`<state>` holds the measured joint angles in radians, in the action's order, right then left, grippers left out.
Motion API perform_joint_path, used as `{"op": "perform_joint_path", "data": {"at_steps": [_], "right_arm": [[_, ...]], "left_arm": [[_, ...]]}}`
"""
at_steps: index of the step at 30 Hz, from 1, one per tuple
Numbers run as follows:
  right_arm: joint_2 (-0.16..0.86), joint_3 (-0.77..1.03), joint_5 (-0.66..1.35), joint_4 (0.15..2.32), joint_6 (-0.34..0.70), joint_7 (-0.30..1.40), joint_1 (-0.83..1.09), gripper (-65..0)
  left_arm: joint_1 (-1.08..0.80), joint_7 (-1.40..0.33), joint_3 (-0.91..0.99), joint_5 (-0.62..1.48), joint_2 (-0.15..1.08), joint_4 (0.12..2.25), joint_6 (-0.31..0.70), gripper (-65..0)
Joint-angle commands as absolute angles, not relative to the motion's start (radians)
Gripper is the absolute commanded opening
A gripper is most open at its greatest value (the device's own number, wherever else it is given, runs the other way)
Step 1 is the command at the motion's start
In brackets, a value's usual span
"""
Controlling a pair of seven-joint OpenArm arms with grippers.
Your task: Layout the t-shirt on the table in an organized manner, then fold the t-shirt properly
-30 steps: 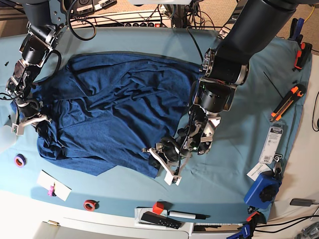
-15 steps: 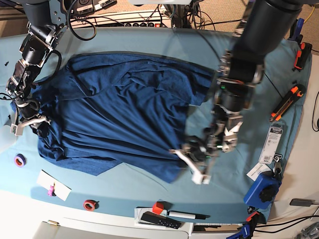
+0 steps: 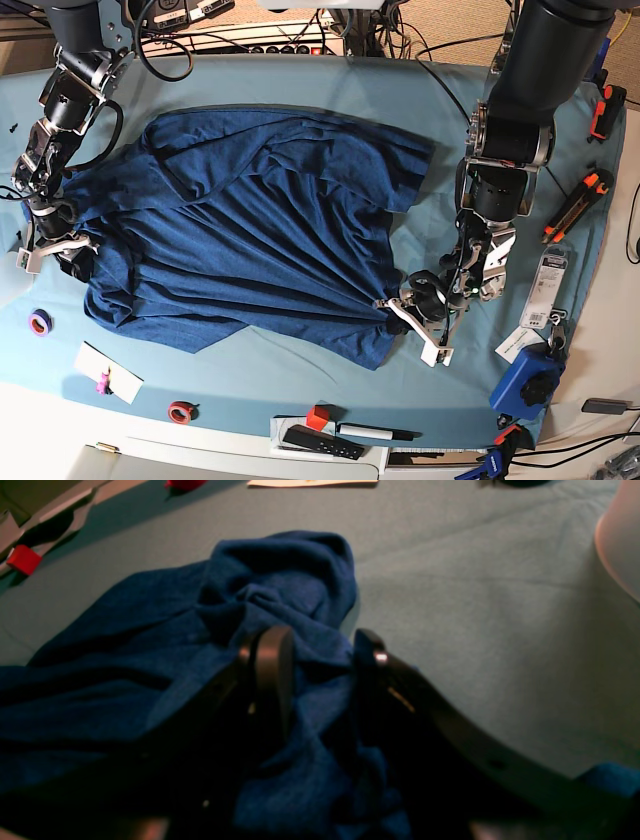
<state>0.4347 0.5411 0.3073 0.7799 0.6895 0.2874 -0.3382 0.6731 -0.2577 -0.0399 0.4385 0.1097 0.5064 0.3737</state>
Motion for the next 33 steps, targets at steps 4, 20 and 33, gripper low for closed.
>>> {"op": "perform_joint_path", "data": {"at_steps": [4, 20, 33], "right_arm": [[0.471, 0.551, 0.32, 0.8, 0.698, 0.261, -0.363, -44.0], [0.52, 0.714, 0.374, 0.8, 0.698, 0.3, -0.362, -44.0], [0.475, 0.642, 0.555, 0.875, 0.698, 0.486, -0.276, -65.0]], "left_arm": [[0.707, -0.236, -0.034, 0.45, 0.146, 0.525, 0.373, -65.0], [0.707, -0.225, -0.034, 0.483, 0.192, 0.525, 0.427, -65.0], [0.706, -0.208, -0.034, 0.529, 0.151, 0.525, 0.521, -65.0]]}}
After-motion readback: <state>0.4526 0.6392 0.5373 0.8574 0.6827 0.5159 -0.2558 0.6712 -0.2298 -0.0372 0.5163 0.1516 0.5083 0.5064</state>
